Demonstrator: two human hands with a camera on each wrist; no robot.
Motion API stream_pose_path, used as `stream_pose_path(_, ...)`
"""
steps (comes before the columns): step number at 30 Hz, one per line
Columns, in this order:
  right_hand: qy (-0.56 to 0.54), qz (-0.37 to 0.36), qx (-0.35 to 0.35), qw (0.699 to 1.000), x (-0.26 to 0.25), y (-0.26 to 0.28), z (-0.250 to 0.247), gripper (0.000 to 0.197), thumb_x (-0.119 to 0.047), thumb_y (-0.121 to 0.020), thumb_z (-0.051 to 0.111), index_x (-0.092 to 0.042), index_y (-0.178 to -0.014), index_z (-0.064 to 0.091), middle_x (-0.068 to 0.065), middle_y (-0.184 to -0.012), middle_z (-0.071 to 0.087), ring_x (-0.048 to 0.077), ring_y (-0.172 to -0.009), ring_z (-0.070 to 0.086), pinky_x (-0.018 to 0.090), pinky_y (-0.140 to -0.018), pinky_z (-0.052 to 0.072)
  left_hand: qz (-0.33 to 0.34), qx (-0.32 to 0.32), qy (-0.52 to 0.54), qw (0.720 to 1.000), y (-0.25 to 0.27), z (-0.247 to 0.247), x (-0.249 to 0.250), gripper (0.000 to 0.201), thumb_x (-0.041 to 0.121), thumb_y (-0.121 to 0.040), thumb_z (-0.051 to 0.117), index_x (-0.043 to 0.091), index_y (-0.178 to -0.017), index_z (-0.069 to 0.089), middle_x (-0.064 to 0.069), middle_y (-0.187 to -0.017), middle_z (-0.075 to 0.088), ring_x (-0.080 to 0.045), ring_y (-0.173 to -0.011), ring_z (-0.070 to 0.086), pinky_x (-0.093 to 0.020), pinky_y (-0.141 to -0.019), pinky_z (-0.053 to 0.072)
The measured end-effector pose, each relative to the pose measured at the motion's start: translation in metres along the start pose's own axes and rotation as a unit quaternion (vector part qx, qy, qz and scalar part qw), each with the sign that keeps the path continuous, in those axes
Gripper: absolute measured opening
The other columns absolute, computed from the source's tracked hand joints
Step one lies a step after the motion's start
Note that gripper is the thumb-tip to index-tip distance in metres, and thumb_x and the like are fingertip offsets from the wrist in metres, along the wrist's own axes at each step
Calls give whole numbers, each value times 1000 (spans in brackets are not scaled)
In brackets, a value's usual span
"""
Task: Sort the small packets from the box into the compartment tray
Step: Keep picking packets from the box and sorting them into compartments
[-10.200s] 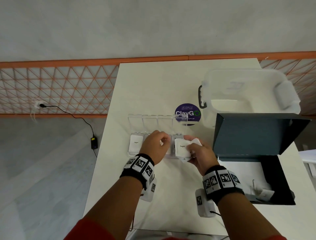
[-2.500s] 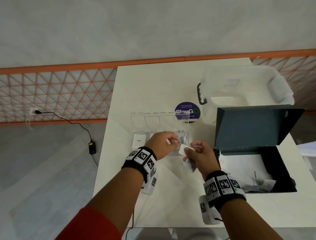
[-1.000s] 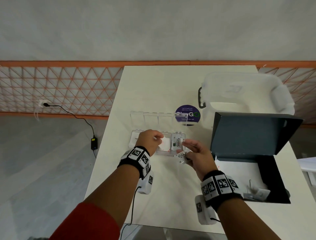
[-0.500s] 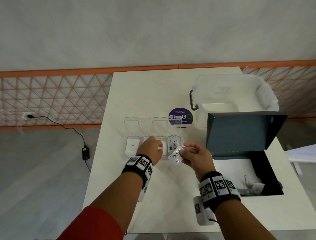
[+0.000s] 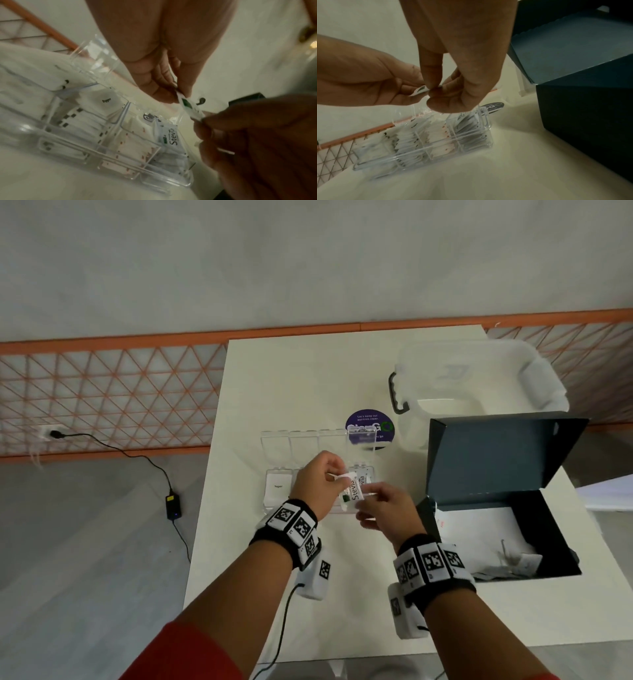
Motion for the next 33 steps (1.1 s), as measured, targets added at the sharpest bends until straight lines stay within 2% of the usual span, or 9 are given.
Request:
stream_pose_path(3, 18, 6, 18, 1000, 4, -3, 0, 11, -3, -90, 64, -12, -93, 67, 7, -78, 74, 19, -63, 68, 31, -65, 60, 35, 13, -71, 997, -6, 1, 5, 8, 16, -85, 69, 24, -83, 67, 13, -77, 62, -11, -76, 61, -24, -68, 51)
stream_pose_path(10, 90, 12, 118, 989, 10, -19, -17, 12, -7, -95, 60, -16, -87, 63, 8, -79, 71, 16, -59, 66, 24, -55, 56, 132, -93, -193, 968, -25, 38, 12, 25, 0, -85, 65, 7, -108, 69, -1, -117, 58, -8, -92, 52, -12, -86, 39)
stream_pose_path(13, 176, 8, 131, 976, 10, -24, -18, 14, -12, -96, 58, -21, -86, 61, 7, -83, 71, 17, -63, 68, 25, -55, 56, 116, -104, -239, 958, -29, 49, 0, 28, 1, -87, 63, 6, -114, 67, -2, -122, 56, -15, -104, 56, -17, -92, 40)
stream_pose_path(17, 279, -7, 130, 951, 5, -27, -16, 8, -17, -95, 56, -21, -92, 62, 6, -90, 70, 23, -82, 69, 40, -78, 60, 144, -112, -318, 931, -32, 60, -3, 29, 7, -90, 59, 11, -118, 65, 0, -127, 54, -21, -112, 52, -28, -97, 39)
stream_pose_path(19, 291, -17, 124, 948, 3, -27, -16, 9, -17, -95, 56, -24, -91, 60, 6, -88, 70, 21, -79, 68, 39, -77, 60, 170, -109, -384, 901, -32, 65, -2, 28, 17, -90, 57, 18, -117, 66, 2, -128, 51, -22, -114, 46, -36, -95, 35)
stream_pose_path(25, 275, -8, 94, 957, 1, -22, -16, 14, -15, -93, 56, -25, -99, 64, 5, -86, 70, 20, -75, 68, 31, -67, 57, 186, -113, -477, 851, -33, 74, -5, 32, 35, -90, 53, 22, -117, 66, 0, -129, 41, -23, -115, 39, -37, -93, 31)
stream_pose_path(27, 247, -2, 86, 965, 1, -18, -19, 15, -14, -92, 56, -23, -99, 65, 6, -84, 71, 20, -70, 68, 28, -62, 57, 179, -111, -475, 854, -34, 75, -5, 31, 33, -89, 54, 22, -116, 65, 0, -128, 40, -23, -114, 38, -37, -92, 31)
stream_pose_path(30, 212, 1, 86, 973, 0, -11, -33, 13, -14, -94, 55, -22, -93, 66, 3, -72, 69, 9, -50, 61, 15, -41, 43, 168, -98, -429, 882, -35, 72, -7, 29, 29, -89, 55, 23, -115, 66, 2, -124, 44, -21, -111, 41, -35, -92, 33)
stream_pose_path(33, 160, 13, 108, 981, -4, -4, -58, 13, -9, -94, 57, -14, -91, 68, 5, -67, 66, 11, -45, 57, 16, -40, 41, 166, -95, -355, 915, -34, 64, -8, 32, 24, -90, 56, 23, -121, 64, 2, -124, 49, -21, -109, 45, -37, -95, 36)
Point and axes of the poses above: each hand's wrist, its own y-axis away from the middle knuckle, its own z-axis out of the palm, x = y × z, the point moved 7 cm from there along -y, towards the middle knuckle
